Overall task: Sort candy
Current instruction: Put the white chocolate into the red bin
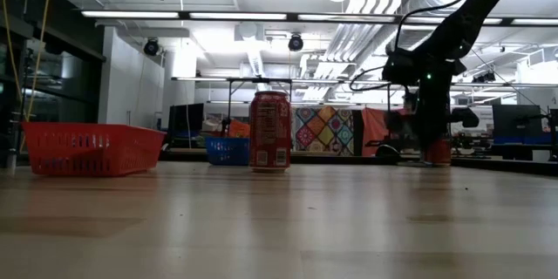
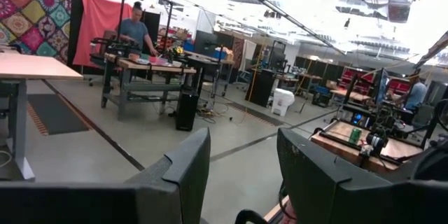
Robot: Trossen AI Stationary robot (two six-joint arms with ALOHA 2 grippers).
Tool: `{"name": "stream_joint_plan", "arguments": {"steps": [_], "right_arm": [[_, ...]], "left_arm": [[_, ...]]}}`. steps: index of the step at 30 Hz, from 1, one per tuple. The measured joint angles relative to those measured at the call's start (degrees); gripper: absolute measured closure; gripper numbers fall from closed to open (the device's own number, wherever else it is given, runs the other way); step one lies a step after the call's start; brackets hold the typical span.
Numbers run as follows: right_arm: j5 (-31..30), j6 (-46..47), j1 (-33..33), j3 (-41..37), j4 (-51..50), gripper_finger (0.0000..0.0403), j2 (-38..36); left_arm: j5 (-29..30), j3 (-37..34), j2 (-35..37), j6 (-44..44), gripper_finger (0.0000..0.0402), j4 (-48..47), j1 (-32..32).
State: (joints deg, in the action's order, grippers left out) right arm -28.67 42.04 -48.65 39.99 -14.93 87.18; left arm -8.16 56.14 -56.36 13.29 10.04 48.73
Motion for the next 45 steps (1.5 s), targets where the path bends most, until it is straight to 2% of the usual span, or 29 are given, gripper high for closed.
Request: {"name": "stream_joint_plan", "arguments": {"steps": [4,15,21,28,33,36,45], "right_arm": [[1.39,-0.46,-0.93,0.02,0.84,0.0403,1.71],[0.6,-2.61,0.07,0.02,0.3,0.0403,2.53],[0.36,-9.53,1.95,-1.83,0.59,0.0403,2.53],[-5.07,-6.76,5.11,-7.41,8.65,0.0403,2.55],[-6.34,-7.79,6.1,-9.38,11.9,0.0403,2.56],[-4.74,-9.32,6.74,-9.86,11.82,0.0403,2.55],[5.11,-12.93,10.1,-9.84,15.62,0.0403,2.4]], "left_arm": [[-0.01,0.0,0.0,-0.26,0.0247,0.0,0.0],[0.0,0.0,0.0,-1.52,0.0247,-0.01,0.0],[0.0,0.0,0.0,-1.59,0.0247,-0.02,0.0],[0.0,0.0,0.0,-2.99,0.0247,-0.02,0.0],[0.0,0.0,0.0,-3.01,0.0247,-0.02,0.0],[-0.01,0.0,0.0,-3.01,0.0247,-0.02,-0.01],[0.0,0.0,0.0,-3.03,0.0247,-0.77,0.0]]}}
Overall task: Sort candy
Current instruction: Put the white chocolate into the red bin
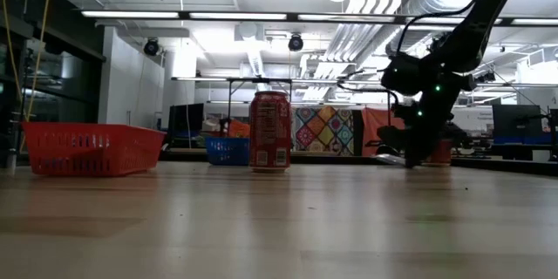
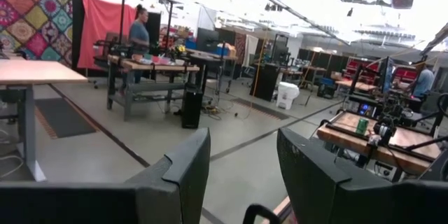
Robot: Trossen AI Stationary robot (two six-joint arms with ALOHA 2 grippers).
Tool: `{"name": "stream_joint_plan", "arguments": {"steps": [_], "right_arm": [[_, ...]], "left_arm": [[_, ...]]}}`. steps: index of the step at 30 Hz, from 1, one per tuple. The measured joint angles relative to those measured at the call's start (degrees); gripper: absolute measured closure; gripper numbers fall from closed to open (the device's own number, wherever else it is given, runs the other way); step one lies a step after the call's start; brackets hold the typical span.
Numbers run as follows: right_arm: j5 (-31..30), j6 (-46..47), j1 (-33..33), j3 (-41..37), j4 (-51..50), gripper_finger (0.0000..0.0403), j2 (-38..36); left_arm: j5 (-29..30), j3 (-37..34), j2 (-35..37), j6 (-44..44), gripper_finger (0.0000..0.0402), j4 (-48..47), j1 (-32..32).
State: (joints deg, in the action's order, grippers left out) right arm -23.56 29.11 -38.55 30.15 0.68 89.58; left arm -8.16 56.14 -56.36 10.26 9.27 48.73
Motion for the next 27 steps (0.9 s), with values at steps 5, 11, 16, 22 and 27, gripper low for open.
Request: {"name": "stream_joint_plan", "arguments": {"steps": [5,11,16,22,27], "right_arm": [[6.99,-1.37,4.37,0.11,1.84,0.0403,-0.02],[15.86,-4.03,12.71,0.15,1.69,0.0403,-0.04],[23.05,-5.16,20.65,0.22,-1.19,0.0403,-0.27],[26.6,-3.47,27.25,-0.07,-7.14,0.0403,-4.37],[31.77,-2.53,27.9,0.15,-9.53,0.0403,-13.19]], "left_arm": [[-0.02,-0.02,0.0,0.01,0.0247,-2.68,-0.01],[-0.04,-0.02,0.0,1.07,0.0247,-3.95,-0.01],[-0.04,-0.02,0.0,1.51,0.0247,-3.91,-0.02],[-0.02,-0.02,0.0,1.51,0.0247,-3.89,-0.02],[0.55,-0.02,0.0,0.56,0.0247,-3.88,-0.02]]}}
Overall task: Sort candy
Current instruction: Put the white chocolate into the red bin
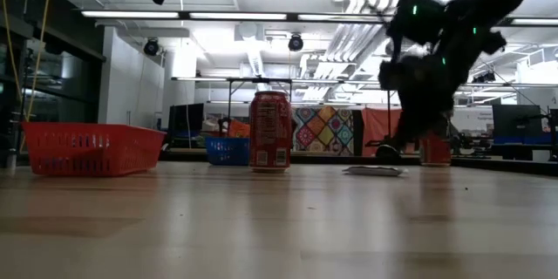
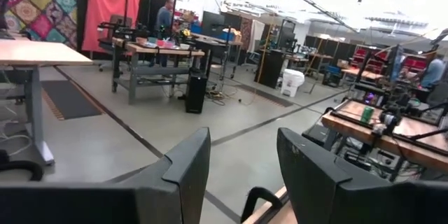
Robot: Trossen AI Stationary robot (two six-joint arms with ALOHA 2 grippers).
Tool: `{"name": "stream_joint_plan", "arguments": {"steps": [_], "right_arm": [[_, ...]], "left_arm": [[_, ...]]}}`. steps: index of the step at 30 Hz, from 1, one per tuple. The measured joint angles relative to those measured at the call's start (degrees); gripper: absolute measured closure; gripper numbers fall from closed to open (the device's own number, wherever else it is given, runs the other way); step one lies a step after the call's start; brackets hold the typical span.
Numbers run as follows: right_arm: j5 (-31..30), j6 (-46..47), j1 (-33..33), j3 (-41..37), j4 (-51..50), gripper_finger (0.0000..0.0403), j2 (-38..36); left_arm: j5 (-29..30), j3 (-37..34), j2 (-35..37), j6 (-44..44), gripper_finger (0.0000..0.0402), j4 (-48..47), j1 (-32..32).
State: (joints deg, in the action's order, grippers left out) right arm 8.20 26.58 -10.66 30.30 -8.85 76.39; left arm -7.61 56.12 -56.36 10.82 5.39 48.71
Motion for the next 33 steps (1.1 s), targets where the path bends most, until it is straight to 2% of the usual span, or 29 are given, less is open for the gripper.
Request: {"name": "stream_joint_plan", "arguments": {"steps": [5,9,12,16,19,22,25,33], "right_arm": [[1.04,-0.19,-0.17,1.14,-2.05,0.0403,-7.27],[1.0,-7.31,-0.17,6.27,-4.29,0.0389,-8.26],[-1.69,-13.5,-0.18,11.23,-9.92,0.0349,-5.57],[-5.85,-20.89,-0.2,16.71,-15.51,0.0267,0.52],[-8.49,-21.12,-0.21,19.34,-16.81,0.0207,5.69],[-8.47,-20.12,-0.22,20.22,-17.67,0.0168,10.45],[-8.23,-20.06,0.22,20.33,-18.02,0.0153,13.69],[-8.19,-19.9,0.85,20.36,-20.19,0.0151,19.37]], "left_arm": [[0.61,0.0,0.0,-0.45,0.0247,0.39,0.0],[0.69,0.0,0.0,-0.47,0.0247,0.39,0.02],[0.69,0.0,0.0,-0.47,0.0247,0.35,0.02],[0.69,0.0,0.0,-0.6,0.0247,0.28,0.02],[0.72,0.0,0.0,-0.6,0.0247,0.24,0.02],[0.72,0.0,0.0,-0.58,0.0247,0.23,0.02],[0.72,0.0,0.0,-0.55,0.0247,0.15,0.02],[0.72,0.0,0.0,-0.49,0.0247,-0.02,0.02]]}}
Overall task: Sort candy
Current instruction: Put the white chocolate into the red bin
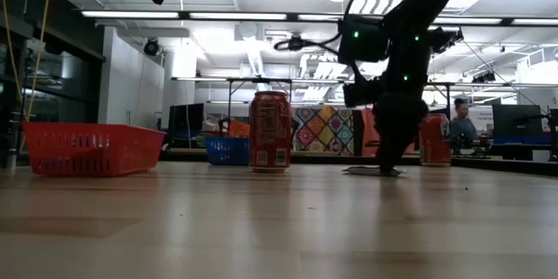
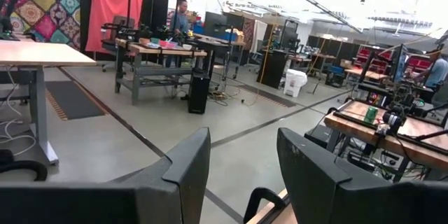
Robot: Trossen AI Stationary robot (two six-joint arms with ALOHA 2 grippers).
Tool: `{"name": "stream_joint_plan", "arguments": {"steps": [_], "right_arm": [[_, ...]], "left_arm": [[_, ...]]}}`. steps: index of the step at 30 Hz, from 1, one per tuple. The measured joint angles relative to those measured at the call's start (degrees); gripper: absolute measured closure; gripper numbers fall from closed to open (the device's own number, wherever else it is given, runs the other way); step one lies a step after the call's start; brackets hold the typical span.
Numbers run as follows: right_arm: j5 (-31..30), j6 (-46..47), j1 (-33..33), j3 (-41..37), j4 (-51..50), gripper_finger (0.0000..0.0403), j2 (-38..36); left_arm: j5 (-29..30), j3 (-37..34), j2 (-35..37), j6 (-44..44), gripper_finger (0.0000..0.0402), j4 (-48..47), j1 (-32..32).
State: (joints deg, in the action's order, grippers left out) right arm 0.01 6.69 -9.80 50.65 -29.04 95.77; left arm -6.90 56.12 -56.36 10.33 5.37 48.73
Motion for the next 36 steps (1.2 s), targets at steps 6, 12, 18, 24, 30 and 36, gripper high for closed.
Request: {"name": "stream_joint_plan", "arguments": {"steps": [6,12,18,24,30,36], "right_arm": [[-0.34,2.28,0.25,0.42,-1.72,0.0169,2.93],[-0.65,4.25,0.85,0.62,-6.12,0.0305,3.28],[-1.56,7.89,0.85,2.0,-10.04,0.0373,1.19],[-7.24,3.19,0.42,0.83,-11.98,0.0397,-7.43],[-8.92,3.53,0.37,-5.13,-11.34,0.04,-22.62],[-8.37,3.26,0.44,-9.65,3.91,0.04,-35.34]], "left_arm": [[0.0,0.0,0.0,0.0,0.0247,-0.01,0.0],[-0.89,0.0,0.0,0.07,0.0247,0.0,0.0],[-4.3,0.0,-0.55,5.49,0.0247,1.68,-1.6],[-3.06,0.0,-3.15,5.97,0.0247,3.24,-10.65],[6.99,1.0,-8.03,-1.68,0.0237,3.67,-26.51],[14.89,4.06,-14.32,-6.34,0.0177,3.48,-39.91]]}}
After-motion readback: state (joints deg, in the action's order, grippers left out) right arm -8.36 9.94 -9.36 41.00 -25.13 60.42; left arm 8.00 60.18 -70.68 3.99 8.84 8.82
